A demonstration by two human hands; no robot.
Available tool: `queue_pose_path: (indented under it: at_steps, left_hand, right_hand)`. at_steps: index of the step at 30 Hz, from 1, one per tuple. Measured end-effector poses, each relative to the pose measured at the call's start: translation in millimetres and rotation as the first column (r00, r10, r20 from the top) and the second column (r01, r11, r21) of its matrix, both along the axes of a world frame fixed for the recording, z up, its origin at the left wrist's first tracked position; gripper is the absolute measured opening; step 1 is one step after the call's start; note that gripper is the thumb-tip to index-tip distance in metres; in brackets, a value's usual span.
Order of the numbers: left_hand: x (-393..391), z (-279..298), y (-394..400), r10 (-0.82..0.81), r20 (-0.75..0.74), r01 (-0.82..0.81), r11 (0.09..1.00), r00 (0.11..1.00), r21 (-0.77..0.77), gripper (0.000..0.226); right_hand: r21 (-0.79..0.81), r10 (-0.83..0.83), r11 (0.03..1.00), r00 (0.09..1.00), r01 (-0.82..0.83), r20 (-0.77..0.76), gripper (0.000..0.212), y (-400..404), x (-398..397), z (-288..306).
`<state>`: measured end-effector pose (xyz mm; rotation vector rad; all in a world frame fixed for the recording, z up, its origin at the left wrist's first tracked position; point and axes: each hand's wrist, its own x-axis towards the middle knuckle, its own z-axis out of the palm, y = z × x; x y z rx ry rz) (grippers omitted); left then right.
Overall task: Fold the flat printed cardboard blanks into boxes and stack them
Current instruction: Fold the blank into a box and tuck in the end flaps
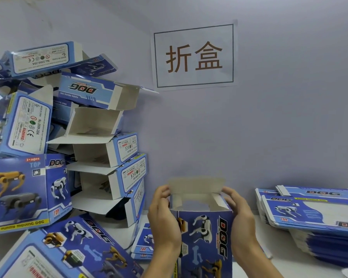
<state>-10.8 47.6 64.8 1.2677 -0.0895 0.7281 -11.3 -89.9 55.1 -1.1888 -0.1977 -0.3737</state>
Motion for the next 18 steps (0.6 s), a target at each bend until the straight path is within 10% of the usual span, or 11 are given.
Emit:
queue_pose_path:
  at_steps: [5, 18]
  left_hand:
    - [-3, 6, 2, -0.125, -0.127, 0.123, 0.992, 0.984, -0.018, 0.029]
    - [-14, 44, 18, -0.357, -0.220, 0.399, 0.896, 0.908, 0.194, 0.024]
  right_hand:
    - [0.003, 0.274, 0.962, 0.962, -0.274, 0.015, 0.048, -9, -4, 6]
    - [-0.154, 0.086, 0.983, 0.992, -0.100, -0.094, 0.034, -33, -16, 39]
